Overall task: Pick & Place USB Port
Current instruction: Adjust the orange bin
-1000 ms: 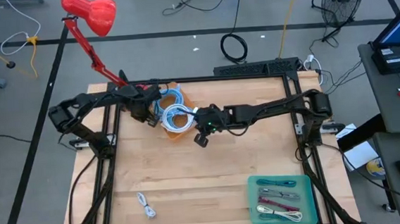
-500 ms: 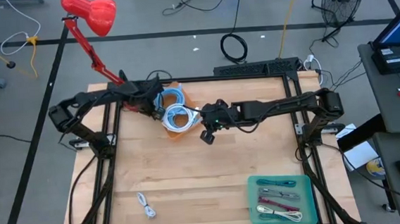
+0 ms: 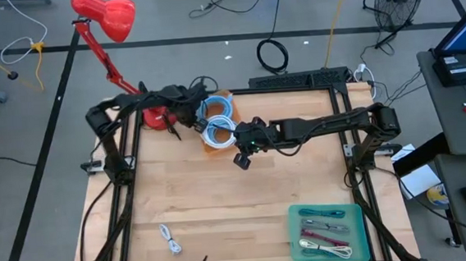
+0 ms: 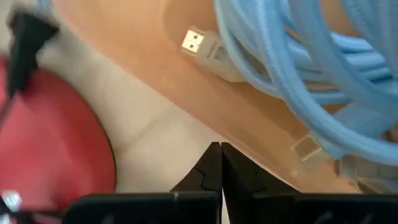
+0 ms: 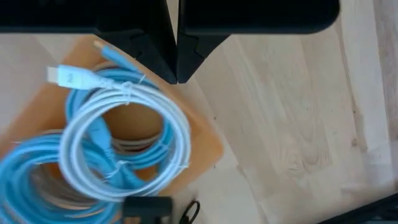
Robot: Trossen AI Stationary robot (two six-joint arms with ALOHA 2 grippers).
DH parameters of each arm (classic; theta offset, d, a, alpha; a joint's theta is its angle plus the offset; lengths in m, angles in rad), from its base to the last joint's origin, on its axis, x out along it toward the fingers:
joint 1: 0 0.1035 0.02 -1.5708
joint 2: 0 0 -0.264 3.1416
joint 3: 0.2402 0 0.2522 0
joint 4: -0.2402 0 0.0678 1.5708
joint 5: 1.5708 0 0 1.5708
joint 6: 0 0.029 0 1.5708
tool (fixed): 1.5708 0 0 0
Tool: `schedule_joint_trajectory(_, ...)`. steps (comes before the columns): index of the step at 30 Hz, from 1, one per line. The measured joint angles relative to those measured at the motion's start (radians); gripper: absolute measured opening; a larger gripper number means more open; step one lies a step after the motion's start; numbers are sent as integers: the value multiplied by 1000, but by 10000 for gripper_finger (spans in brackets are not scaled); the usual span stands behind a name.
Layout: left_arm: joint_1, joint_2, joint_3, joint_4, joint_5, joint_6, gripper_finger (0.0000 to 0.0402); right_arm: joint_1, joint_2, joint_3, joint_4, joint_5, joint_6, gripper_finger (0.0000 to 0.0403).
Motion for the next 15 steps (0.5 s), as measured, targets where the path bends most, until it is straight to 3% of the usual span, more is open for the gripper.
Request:
schedule_joint_trajectory(6, 21, 99, 149, -21, -39, 32, 0, 22, 0, -1, -23, 7, 21, 0)
schedule_joint_trajectory(15, 75, 127, 302, -2, -42, 84, 0, 34, 1, -1, -64, 30, 44, 0)
